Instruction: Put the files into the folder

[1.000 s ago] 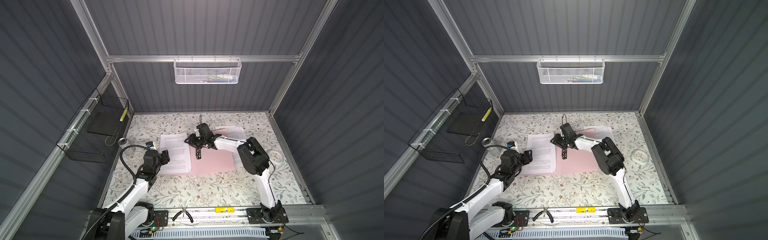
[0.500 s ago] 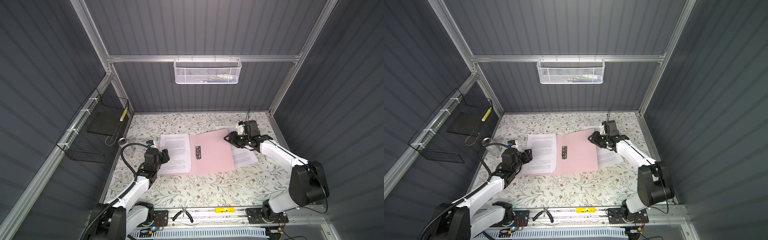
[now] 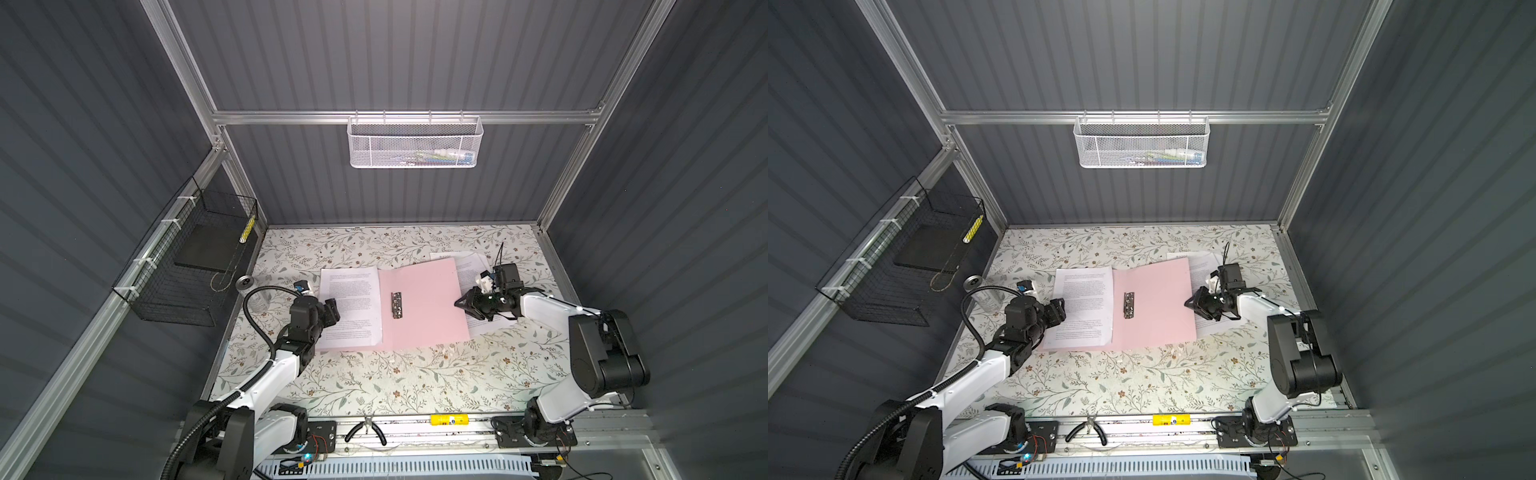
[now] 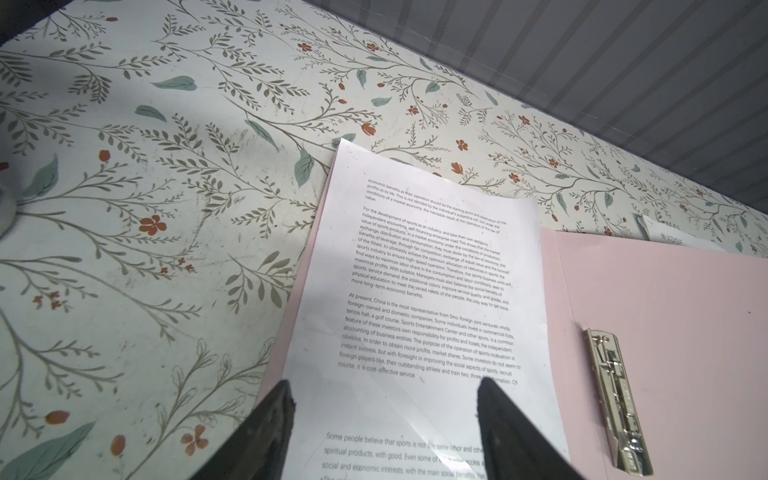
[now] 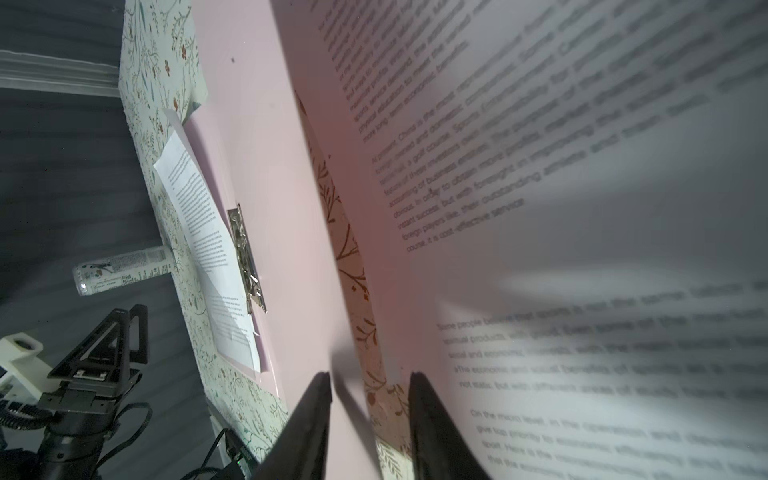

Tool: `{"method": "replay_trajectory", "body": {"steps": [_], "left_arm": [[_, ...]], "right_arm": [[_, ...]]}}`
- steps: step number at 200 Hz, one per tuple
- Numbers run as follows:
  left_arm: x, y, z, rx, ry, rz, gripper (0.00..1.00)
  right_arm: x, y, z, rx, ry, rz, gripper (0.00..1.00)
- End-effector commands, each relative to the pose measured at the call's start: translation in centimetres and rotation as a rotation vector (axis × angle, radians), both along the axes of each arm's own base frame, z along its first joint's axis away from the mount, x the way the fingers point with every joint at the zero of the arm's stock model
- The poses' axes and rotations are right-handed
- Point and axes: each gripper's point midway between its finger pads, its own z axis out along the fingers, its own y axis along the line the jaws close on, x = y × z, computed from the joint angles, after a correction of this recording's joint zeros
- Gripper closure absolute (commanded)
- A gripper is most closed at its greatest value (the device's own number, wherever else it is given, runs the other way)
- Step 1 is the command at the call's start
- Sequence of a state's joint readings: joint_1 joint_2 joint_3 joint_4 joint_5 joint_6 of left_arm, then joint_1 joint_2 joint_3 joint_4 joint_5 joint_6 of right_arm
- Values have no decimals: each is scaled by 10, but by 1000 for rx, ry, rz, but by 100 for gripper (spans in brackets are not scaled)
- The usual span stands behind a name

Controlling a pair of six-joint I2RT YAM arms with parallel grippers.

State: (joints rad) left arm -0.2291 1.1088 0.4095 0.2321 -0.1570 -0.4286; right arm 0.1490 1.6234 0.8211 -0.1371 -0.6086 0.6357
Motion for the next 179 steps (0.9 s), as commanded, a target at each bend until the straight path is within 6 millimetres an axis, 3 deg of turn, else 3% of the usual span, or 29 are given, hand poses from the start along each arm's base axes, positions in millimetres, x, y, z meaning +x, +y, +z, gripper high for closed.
{"method": "replay_trajectory", "body": {"steps": [1,40,87,114,132,150,166,179], "left_arm": [[8,1,17,11,-45,-1,30],[10,11,26,80,-73,28,28],[21,11,25,153,-13,-5,24],[27,8,28,138,-20,-16,23],[29,9,28,147,-14,-13,22],[28,11,27,151,-4,-12,22],[25,13,25,148,4,-3,22],[21,14,23,135,0,2,22]], "right_arm": [[7,8,8,86,-37,12,74],[5,-4,13,103,-62,15,100],[2,-26,16,11,-13,92,100],[7,-37,18,3,17,76,81],[15,-40,44,30,-28,59,72],[24,-48,85,6,-117,10,66],[29,-52,130,-4,-223,-42,65],[37,-43,170,38,-352,-63,65]]}}
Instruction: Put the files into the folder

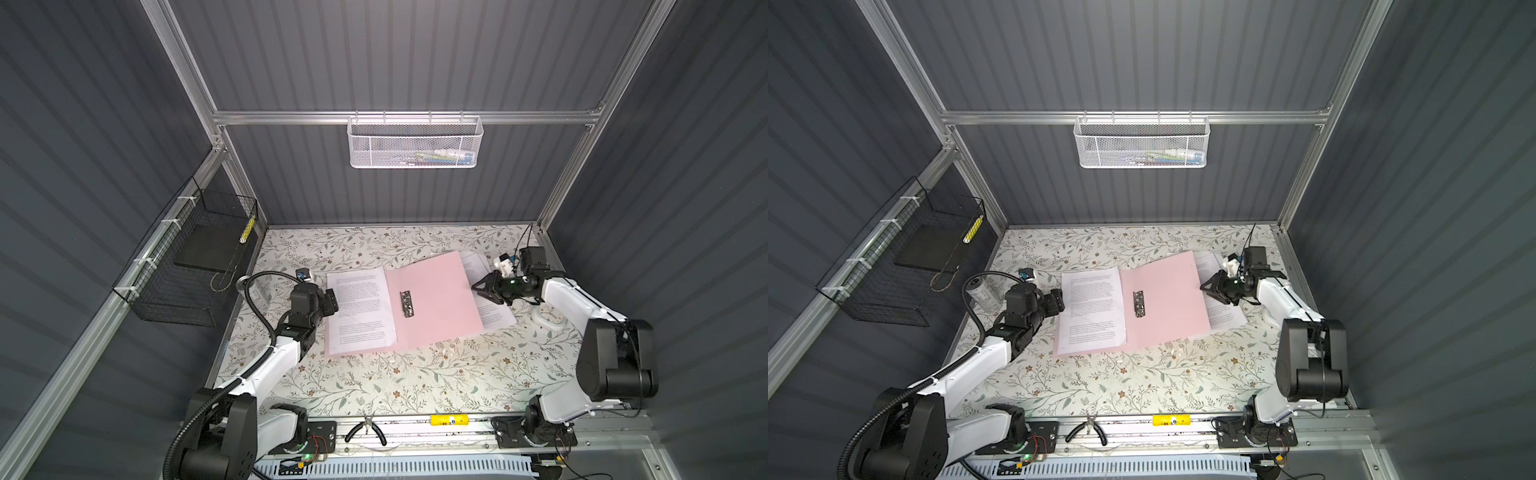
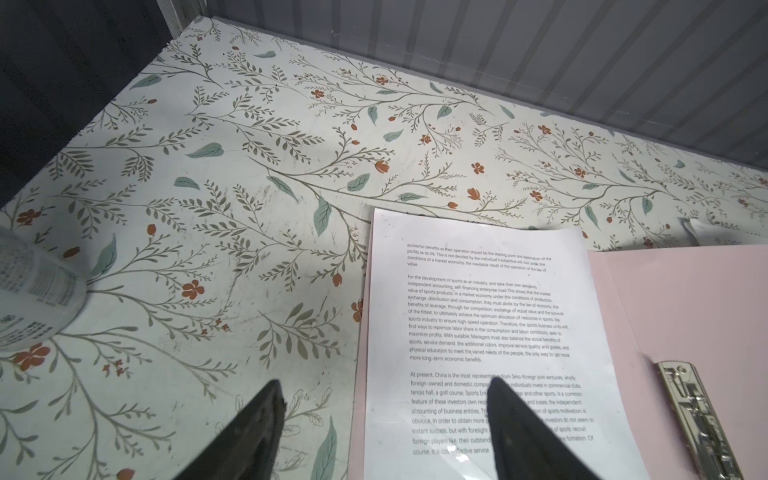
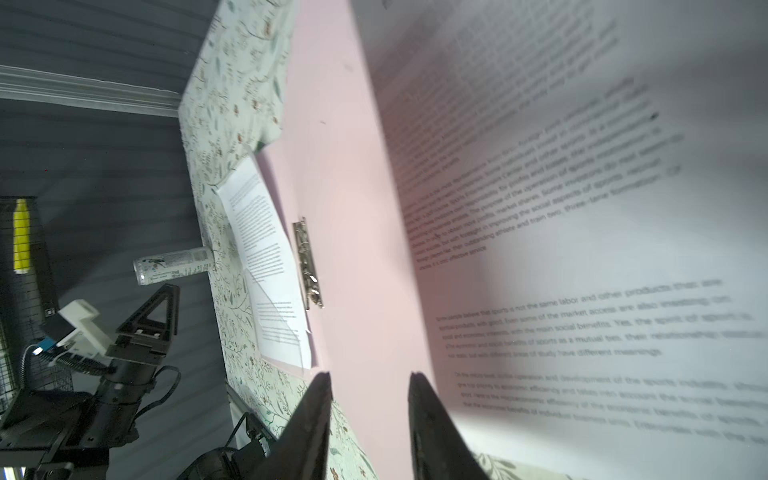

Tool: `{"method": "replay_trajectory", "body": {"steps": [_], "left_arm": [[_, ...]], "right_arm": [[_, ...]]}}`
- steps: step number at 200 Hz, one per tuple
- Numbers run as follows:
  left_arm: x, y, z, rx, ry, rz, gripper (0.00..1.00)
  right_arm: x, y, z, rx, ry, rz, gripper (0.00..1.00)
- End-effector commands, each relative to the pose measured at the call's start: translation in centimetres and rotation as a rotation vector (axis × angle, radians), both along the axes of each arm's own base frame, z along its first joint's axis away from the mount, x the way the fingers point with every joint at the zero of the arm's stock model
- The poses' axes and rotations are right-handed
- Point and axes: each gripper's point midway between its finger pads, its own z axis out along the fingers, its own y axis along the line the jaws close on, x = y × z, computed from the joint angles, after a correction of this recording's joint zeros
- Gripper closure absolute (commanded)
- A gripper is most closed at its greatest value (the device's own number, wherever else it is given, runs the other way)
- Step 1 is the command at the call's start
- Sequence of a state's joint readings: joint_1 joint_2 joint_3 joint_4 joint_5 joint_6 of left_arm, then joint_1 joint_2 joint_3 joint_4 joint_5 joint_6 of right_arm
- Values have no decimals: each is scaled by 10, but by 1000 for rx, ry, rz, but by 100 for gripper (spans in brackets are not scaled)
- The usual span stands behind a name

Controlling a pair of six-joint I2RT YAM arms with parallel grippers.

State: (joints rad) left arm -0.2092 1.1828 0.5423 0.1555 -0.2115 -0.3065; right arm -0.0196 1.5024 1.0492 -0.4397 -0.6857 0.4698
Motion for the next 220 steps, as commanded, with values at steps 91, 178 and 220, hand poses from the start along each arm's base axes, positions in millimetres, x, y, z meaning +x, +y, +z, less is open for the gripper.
{"method": "replay_trajectory", "body": {"steps": [91,178,220], "left_arm": [[-25,-8,-23,-148,64,-26,23],[-41,-1,-43,-221,120,-10,23],[-41,0,-50,-227,136,-8,23]], "right_arm": [[80,221,92,197,-286,406,57],[101,280,-39,57,-115,543,56],[96,276,-79,-5,-50,550,53]]}}
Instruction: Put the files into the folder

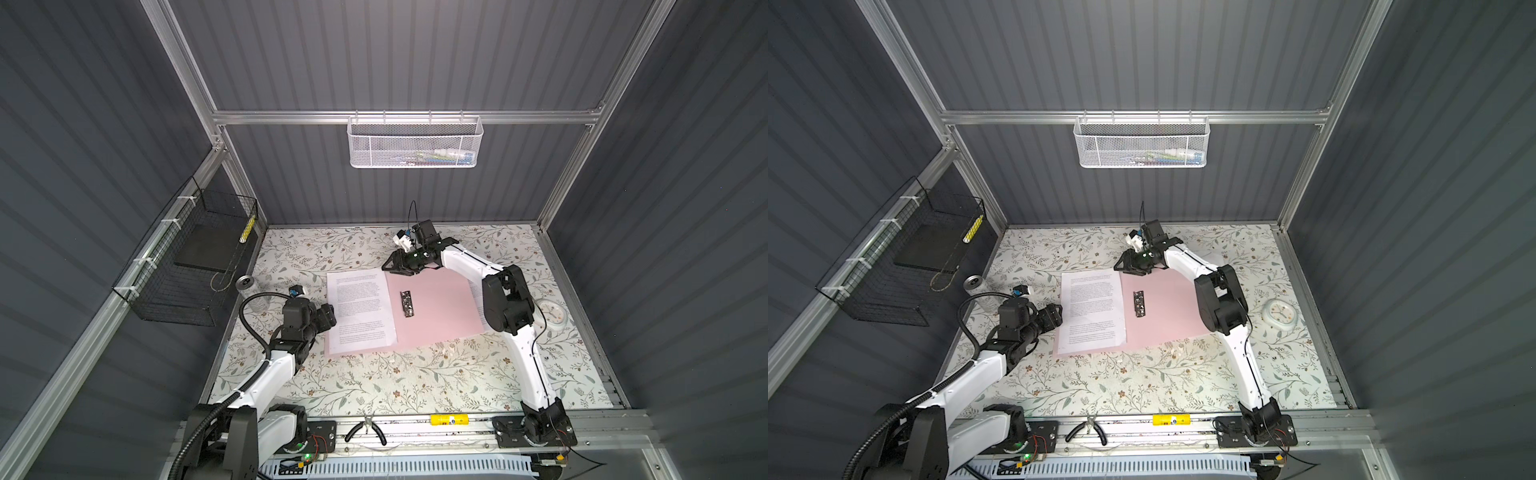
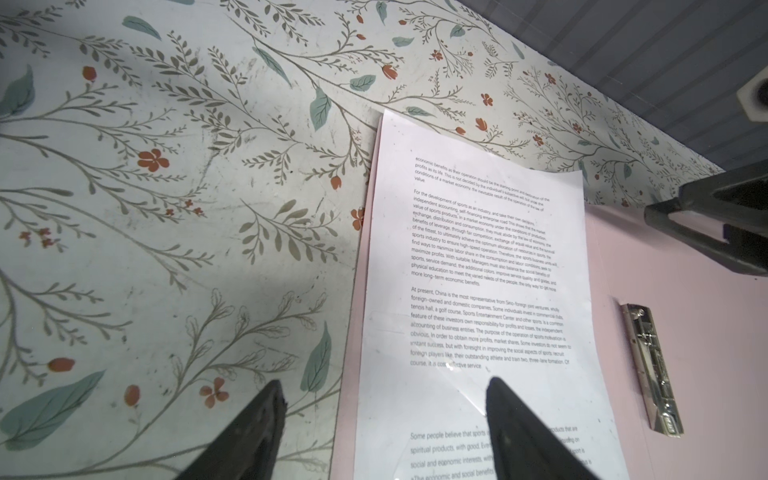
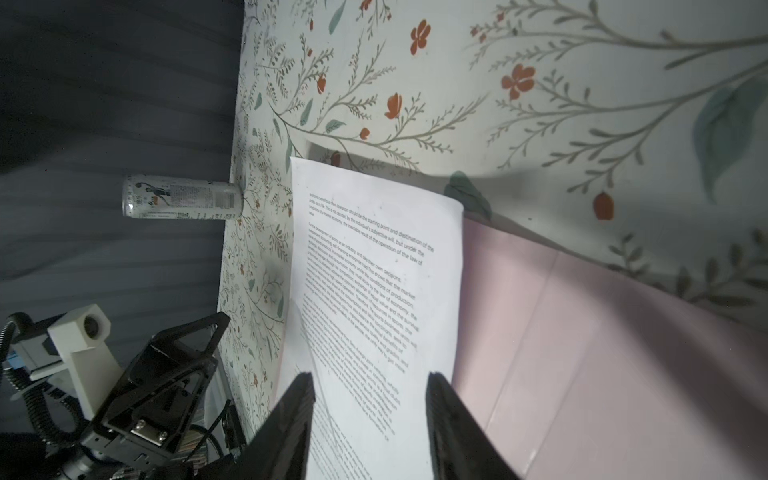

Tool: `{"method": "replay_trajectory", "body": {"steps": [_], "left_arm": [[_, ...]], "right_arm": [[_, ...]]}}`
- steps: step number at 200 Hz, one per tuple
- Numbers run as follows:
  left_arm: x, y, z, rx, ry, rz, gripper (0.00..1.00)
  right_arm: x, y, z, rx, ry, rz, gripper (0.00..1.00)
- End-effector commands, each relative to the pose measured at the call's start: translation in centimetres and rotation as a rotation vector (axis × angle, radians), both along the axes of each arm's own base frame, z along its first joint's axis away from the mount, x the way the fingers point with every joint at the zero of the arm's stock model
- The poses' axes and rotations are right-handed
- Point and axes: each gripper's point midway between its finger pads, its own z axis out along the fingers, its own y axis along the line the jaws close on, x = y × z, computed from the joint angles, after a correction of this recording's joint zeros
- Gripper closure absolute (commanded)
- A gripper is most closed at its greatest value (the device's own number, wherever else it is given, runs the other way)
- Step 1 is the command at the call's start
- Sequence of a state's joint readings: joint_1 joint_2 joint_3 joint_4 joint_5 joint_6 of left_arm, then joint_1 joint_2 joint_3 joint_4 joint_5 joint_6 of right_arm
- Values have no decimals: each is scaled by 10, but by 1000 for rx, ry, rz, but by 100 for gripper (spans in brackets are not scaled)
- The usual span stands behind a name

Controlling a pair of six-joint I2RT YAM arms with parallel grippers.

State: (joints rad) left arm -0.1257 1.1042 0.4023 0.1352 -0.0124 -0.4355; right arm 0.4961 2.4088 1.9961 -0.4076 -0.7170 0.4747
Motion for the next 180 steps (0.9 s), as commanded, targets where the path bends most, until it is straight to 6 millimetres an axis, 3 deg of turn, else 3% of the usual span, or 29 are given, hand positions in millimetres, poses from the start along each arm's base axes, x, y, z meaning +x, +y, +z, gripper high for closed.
{"method": "replay_trajectory", "body": {"steps": [1,82,180], "left_arm": [[-4,-1,-10,-23,26,-4,23],[3,-4,-19,-46,50,-17,24],[5,-3,-24,-49,58,-20,25]], "right_arm": [[-3,-3,-14,-52,-1,17,53],[-1,4,-47,-59,44,31,64],[-1,20,-54,-30,64,44,73]]}}
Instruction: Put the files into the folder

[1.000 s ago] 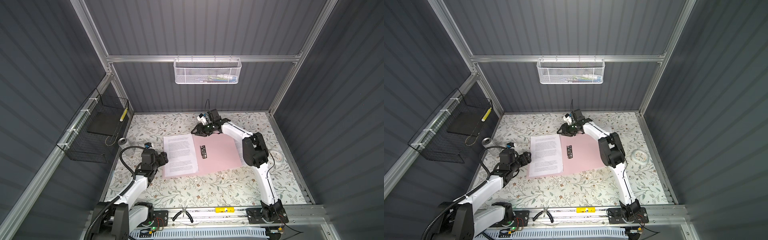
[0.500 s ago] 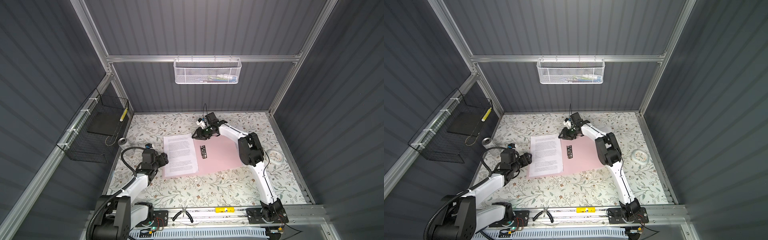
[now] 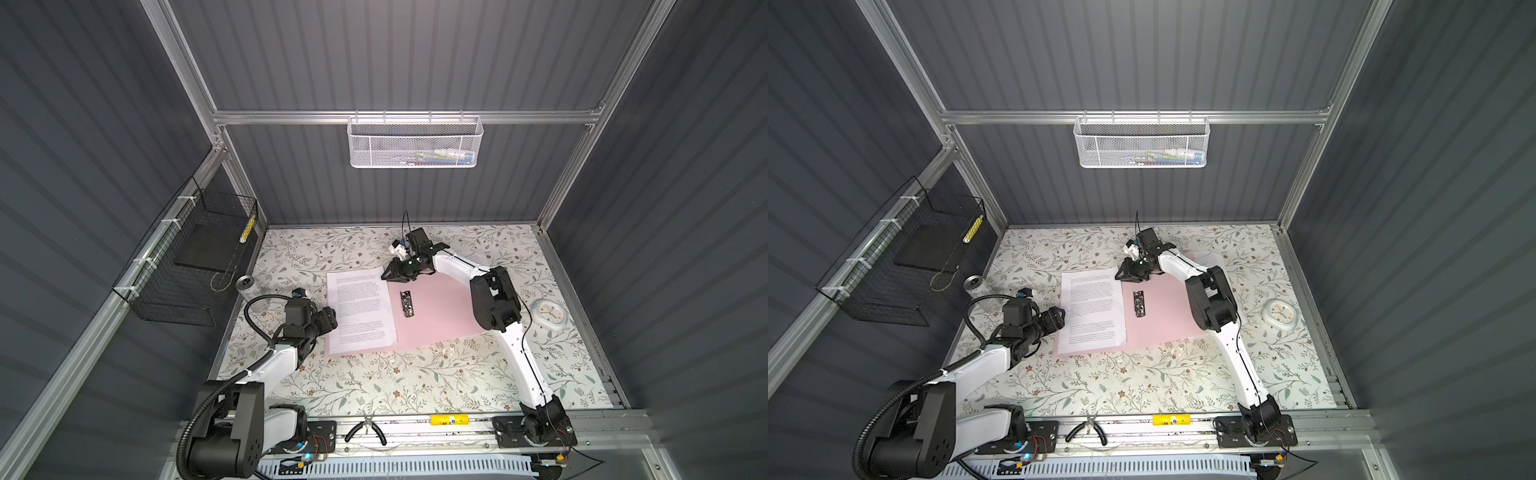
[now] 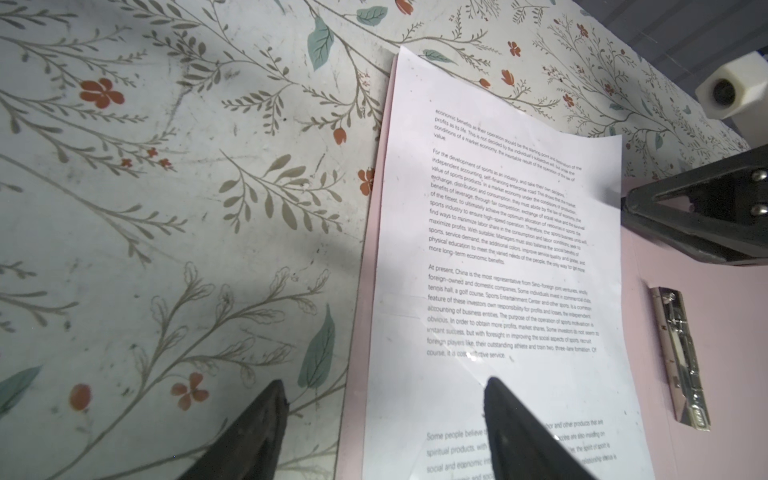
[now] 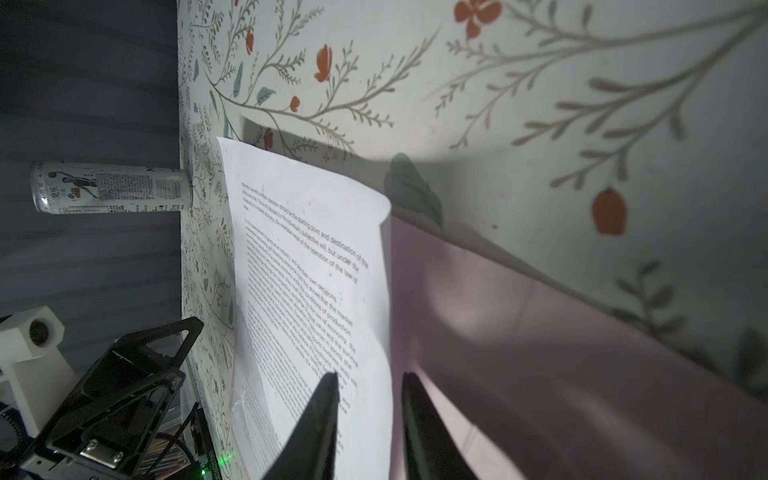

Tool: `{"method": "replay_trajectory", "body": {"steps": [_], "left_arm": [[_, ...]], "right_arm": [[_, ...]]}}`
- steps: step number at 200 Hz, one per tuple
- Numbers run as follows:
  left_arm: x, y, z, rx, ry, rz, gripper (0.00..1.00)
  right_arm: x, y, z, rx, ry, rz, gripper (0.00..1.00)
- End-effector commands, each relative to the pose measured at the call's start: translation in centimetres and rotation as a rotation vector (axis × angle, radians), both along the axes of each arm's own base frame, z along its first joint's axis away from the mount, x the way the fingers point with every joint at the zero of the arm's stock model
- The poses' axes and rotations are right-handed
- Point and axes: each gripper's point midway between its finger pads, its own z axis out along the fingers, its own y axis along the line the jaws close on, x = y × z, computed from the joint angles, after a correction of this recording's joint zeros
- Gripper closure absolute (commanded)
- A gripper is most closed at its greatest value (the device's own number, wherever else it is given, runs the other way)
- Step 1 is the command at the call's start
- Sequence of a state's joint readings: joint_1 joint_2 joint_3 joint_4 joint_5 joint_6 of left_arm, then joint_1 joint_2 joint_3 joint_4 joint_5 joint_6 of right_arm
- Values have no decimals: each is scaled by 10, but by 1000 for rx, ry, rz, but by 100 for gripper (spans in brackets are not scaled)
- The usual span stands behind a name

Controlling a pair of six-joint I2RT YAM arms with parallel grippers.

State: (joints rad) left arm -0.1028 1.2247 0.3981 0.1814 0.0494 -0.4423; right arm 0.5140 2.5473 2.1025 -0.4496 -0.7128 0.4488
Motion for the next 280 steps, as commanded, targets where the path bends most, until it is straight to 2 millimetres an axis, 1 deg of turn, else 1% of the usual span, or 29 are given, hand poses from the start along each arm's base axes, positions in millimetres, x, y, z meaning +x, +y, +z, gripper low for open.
{"method": "replay_trajectory", "body": {"steps": [1,30,53,64,81,126,142,144,157,201,280], "left_arm": [[5,0,6,-13,-26,2,25],[4,1,4,-13,-21,3,25],[5,0,4,-14,-18,1,25],[5,0,4,-14,-18,1,25],[5,0,3,-15,-17,0,25],[5,0,3,-16,-16,-2,26],[5,-1,3,-16,-15,-5,26],[5,-1,3,-16,-15,-5,26],[5,-1,3,-16,-15,-5,26],[5,-1,1,-19,-9,-8,26],[5,-3,-1,-25,1,-13,27]], "right_arm": [[-2,8,-8,10,22,11,73],[-2,10,-10,21,30,11,78],[0,12,-8,27,27,8,85],[1,12,-8,27,25,7,89],[3,10,-5,25,15,-4,100],[6,9,9,37,-14,-18,100],[5,6,10,35,-4,-27,100],[8,7,13,46,-21,-29,100],[9,6,15,58,-23,-37,100],[6,2,8,59,15,-71,100],[5,-7,12,77,51,-158,100]]}}
